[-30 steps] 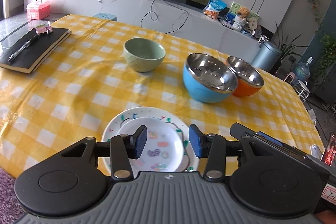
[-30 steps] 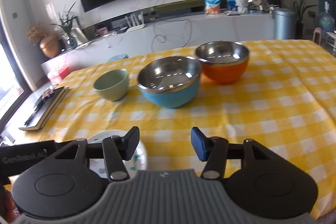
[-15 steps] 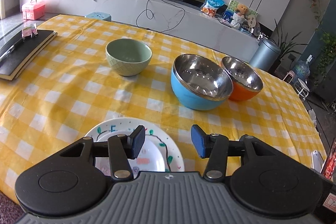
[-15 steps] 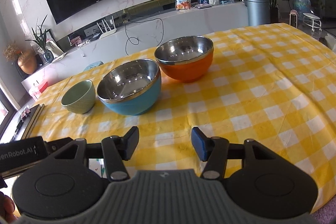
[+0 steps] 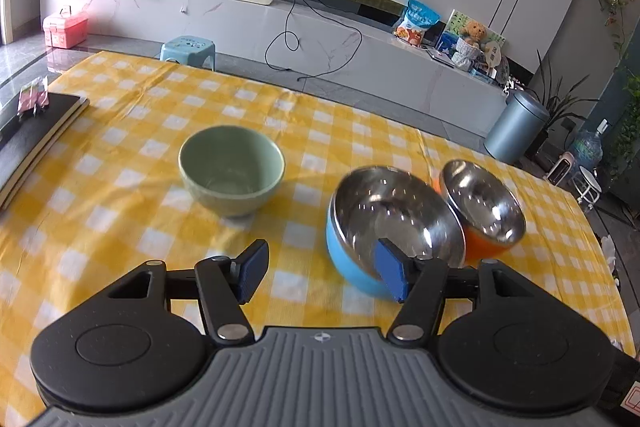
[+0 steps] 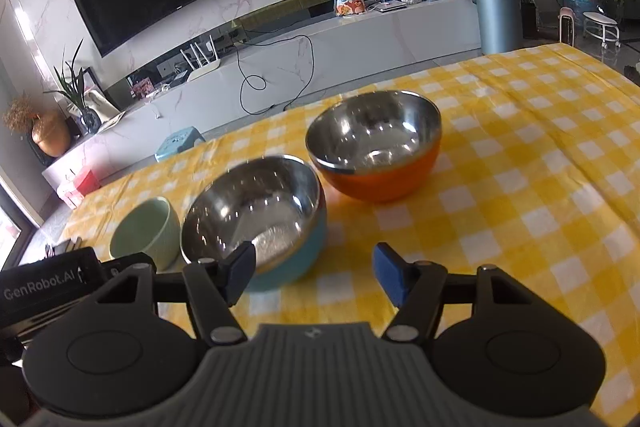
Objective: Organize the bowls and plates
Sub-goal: 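Close the left gripper and right gripper on opposite sides of the blue bowl rim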
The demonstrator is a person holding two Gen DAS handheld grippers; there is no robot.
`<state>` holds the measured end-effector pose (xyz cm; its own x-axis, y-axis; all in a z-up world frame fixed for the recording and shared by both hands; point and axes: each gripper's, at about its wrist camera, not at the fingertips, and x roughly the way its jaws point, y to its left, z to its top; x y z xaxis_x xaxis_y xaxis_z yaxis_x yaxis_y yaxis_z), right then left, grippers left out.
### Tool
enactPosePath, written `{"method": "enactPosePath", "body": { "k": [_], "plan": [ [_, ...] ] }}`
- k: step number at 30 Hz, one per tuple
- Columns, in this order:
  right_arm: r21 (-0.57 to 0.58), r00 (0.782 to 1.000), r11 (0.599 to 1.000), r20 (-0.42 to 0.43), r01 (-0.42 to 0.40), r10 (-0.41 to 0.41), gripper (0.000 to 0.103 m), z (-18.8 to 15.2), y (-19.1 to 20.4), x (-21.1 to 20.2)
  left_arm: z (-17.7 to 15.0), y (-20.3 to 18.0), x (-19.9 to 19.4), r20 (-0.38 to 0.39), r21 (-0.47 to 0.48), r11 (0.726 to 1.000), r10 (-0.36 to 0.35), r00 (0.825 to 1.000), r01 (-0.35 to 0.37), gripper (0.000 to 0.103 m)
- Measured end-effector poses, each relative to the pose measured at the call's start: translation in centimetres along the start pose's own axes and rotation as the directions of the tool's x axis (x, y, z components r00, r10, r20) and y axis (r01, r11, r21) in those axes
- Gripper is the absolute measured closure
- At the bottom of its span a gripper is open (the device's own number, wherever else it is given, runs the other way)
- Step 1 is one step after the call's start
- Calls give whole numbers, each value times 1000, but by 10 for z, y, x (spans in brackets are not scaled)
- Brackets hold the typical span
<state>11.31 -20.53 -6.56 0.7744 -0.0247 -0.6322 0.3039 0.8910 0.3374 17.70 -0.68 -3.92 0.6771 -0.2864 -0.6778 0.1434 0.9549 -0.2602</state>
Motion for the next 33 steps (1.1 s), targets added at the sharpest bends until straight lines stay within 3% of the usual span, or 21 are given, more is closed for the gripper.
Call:
{"method": "enactPosePath", "body": {
  "k": [6, 11, 16, 19, 25, 27, 30, 33],
  "plan": [
    [6, 999, 1000, -22, 30, -30, 39, 17, 8, 28, 15, 1, 29, -14, 2, 999, 43, 999, -43, 31],
    [-1, 998, 999, -36, 44, -44, 40, 22, 14, 45, 18, 6, 52, -55, -23, 999, 33, 998, -35, 32],
    [-3, 997, 999, -57, 54, -54, 48, 20, 14, 57, 16, 7, 68, -79, -27, 999, 27, 996, -29, 36],
    [-12, 995, 998, -66, 68, -69, 53, 17, 15, 63, 14, 4, 74, -81, 1, 999, 36, 996, -36, 42],
    [8, 992, 997, -96, 82, -81, 78, 11, 12, 76, 14, 0, 82, -94, 13, 1000, 3, 996, -2, 63],
    [13, 993, 997, -93, 80, -78, 83, 10, 11, 77, 14, -3, 83, -96, 25, 1000, -12, 995, 14, 76],
    [7, 992, 996, -93, 84, -83, 85, 10, 14, 77, 15, -8, 83, -104, 40, 999, -26, 994, 31, 89],
    [13, 992, 996, -98, 86, -84, 86, 11, 14, 77, 13, -12, 83, -107, 55, 998, -15, 994, 21, 92]
  ]
}}
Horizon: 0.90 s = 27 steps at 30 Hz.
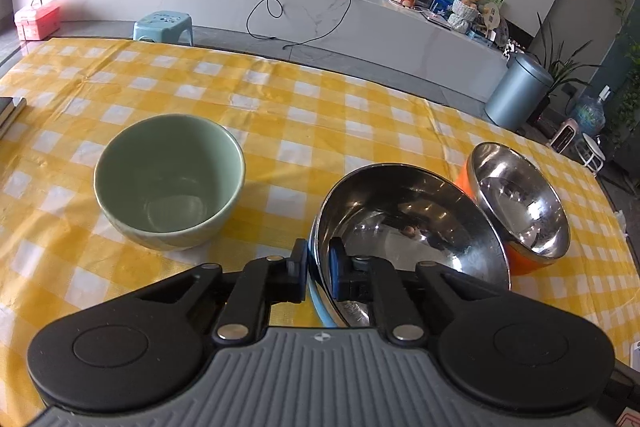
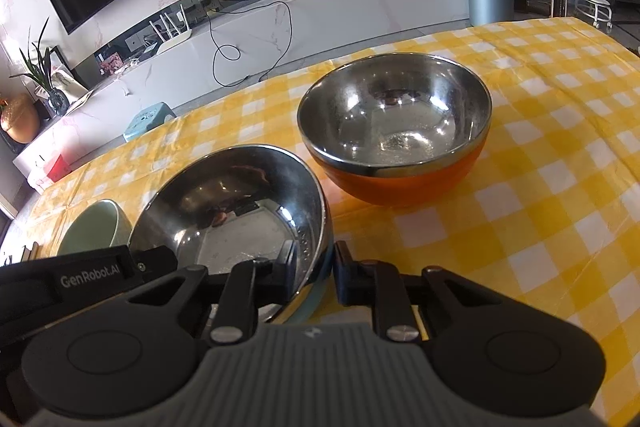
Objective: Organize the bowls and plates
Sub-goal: 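Close the left gripper and right gripper on opposite sides of the blue bowl rim, then carry the blue bowl with both grippers and lower it beside the plates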
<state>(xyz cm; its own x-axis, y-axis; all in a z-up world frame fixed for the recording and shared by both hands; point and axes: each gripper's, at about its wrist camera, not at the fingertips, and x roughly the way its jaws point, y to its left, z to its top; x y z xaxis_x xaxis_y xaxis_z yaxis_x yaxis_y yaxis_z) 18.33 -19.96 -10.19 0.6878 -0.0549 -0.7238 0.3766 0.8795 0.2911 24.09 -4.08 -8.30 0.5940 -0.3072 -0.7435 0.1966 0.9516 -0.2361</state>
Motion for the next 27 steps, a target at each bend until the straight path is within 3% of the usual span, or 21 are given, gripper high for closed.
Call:
{"method": "enactPosePath", "body": {
  "k": [12, 27],
  "plan": [
    [21, 1000, 1000, 11, -22, 21, 87, -5, -5, -31, -8, -5, -41, 31, -8, 1000, -13, 999, 14, 93],
    [61, 996, 995, 42, -82, 80, 88, -34, -35, -125, -51, -21, -120, 58, -45, 997, -53, 997, 56, 92]
  ]
}}
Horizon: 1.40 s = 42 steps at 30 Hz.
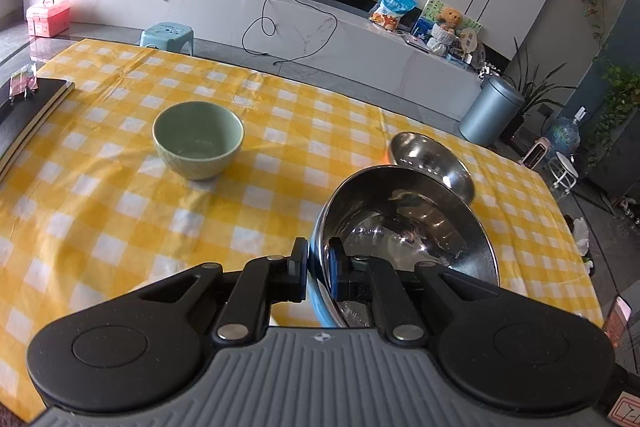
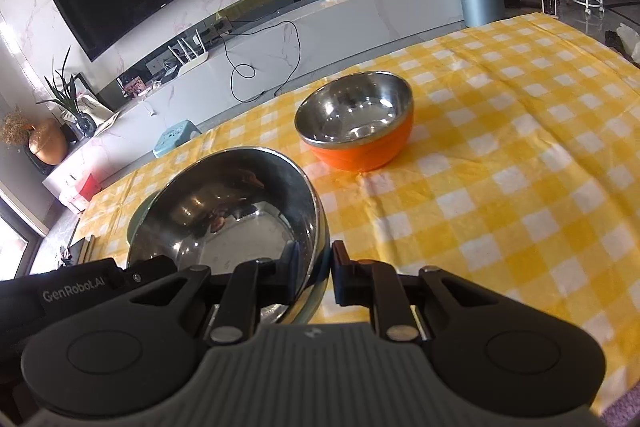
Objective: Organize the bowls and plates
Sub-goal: 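Carry the blue bowl with both grippers and lower it beside the plates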
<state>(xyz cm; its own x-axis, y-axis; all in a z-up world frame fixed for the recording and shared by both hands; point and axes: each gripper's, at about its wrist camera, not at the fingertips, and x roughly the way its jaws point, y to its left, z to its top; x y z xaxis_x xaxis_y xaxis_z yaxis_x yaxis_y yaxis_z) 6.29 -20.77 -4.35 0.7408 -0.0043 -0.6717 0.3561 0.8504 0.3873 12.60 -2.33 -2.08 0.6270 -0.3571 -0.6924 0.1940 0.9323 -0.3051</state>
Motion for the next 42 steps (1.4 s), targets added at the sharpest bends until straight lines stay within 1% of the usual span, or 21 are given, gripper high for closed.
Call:
{"method": "enactPosePath", "body": {
  "k": [8, 15, 20, 26, 31, 37, 42],
  "plan": [
    [34, 1000, 999, 13, -6, 6, 89, -17, -27, -41, -31, -10, -21, -11, 5, 999, -32, 999, 32, 92],
    [51, 1000, 999, -11, -8, 8, 90, -30, -45, -53, -53, -13, -26, -41, 12, 999, -40, 998, 41, 91],
    [65, 999, 998, -38, 5, -3, 90, -37, -55, -50, -64, -6, -16, -83, -19, 998, -61, 995, 60, 91],
    [75, 997, 997, -78, 26, -20, 90, -43, -63, -38, -74, -3, -5, -123, -25, 998, -55, 991, 53, 91],
    [93, 992, 995, -126, 43, -31, 90, -47, -68, -25, -79, 1, 5, -170, -44, 998, -50, 984, 43, 91],
    [99, 985, 993, -167, 63, -46, 91, -51, -70, -13, -79, 4, 11, -187, -53, 998, -47, 981, 38, 89],
    [96, 983, 993, -175, 72, -54, 92, -50, -70, -9, -78, 2, 13, -190, -44, 998, -47, 981, 39, 89]
  ]
}}
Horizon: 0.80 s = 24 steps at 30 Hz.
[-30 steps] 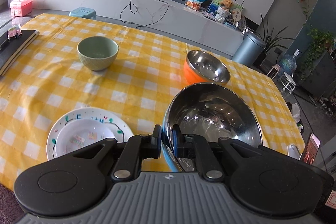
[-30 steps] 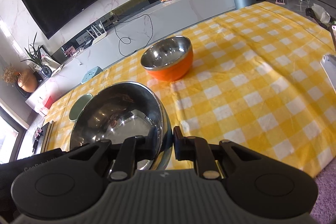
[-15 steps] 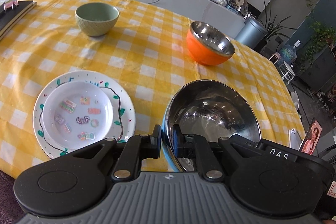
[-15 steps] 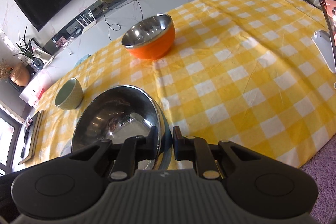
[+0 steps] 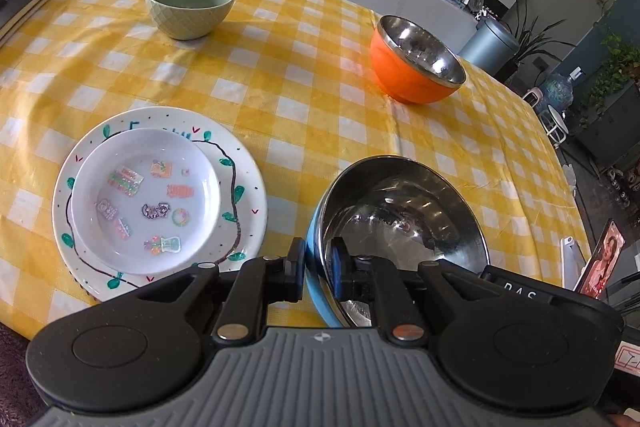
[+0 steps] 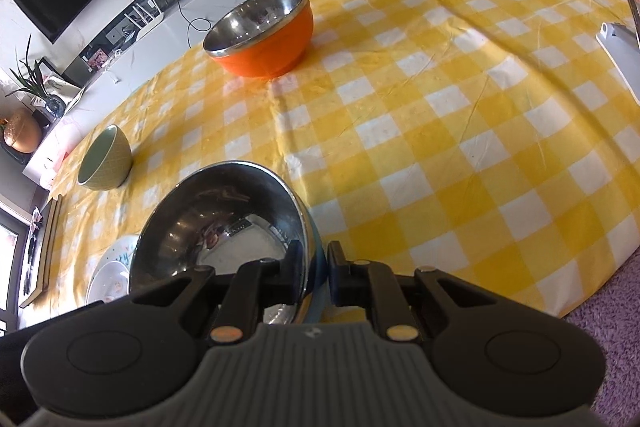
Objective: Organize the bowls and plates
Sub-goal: 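Carry the blue bowl with both grippers and lower it beside the plates, then open both grippers and release the blue bowl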
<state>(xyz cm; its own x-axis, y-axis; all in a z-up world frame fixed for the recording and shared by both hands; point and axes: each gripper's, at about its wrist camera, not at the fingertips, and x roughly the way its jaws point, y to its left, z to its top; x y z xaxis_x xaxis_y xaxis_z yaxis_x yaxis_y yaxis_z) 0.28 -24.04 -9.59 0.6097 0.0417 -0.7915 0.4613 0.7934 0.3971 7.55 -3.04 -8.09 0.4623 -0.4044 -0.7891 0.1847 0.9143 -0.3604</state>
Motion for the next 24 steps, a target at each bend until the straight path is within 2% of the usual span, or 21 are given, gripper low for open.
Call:
{"method": "enactPosePath", "body": {
  "k": [2, 4, 5, 6, 8, 9, 10, 15, 24],
  "plan": [
    [-1, 1000, 1000, -2, -3, 3, 89, 0, 0, 1, 0, -1, 0, 1, 8, 1000, 5, 1000, -5, 89],
    [14, 1000, 1000, -6, -10, 10, 87, 0, -1, 2, 0, -2, 0, 3, 12, 1000, 4, 1000, -4, 83],
    [16, 1000, 1000, -5, -11, 11, 87, 0, -1, 2, 0, -2, 0, 5, 16, 1000, 1, 1000, -1, 72],
    [19, 1000, 1000, -4, -8, 8, 81, 1, -2, 2, 0, -2, 0, 9, 19, 1000, 1, 1000, -1, 62],
    [26, 1000, 1000, -2, -7, 7, 71, 2, -3, 3, 0, -3, -2, 21, 27, 1000, 2, 1000, -3, 55],
    [31, 1000, 999, -2, -12, 12, 71, 2, -3, 2, 0, -4, -2, 26, 32, 999, 3, 1000, -3, 53],
    [34, 1000, 999, -3, -14, 15, 71, 2, -3, 2, 0, -4, -3, 30, 37, 999, 2, 1000, -4, 52],
    [-4, 1000, 1000, 20, -6, 6, 57, 3, 3, -4, 3, -7, -11, 55, 60, 998, 19, 998, -22, 47],
    [-109, 990, 994, 139, 21, -6, 48, 9, 19, -27, 17, -16, -27, 100, 139, 987, 65, 993, -79, 45]
  ]
}}
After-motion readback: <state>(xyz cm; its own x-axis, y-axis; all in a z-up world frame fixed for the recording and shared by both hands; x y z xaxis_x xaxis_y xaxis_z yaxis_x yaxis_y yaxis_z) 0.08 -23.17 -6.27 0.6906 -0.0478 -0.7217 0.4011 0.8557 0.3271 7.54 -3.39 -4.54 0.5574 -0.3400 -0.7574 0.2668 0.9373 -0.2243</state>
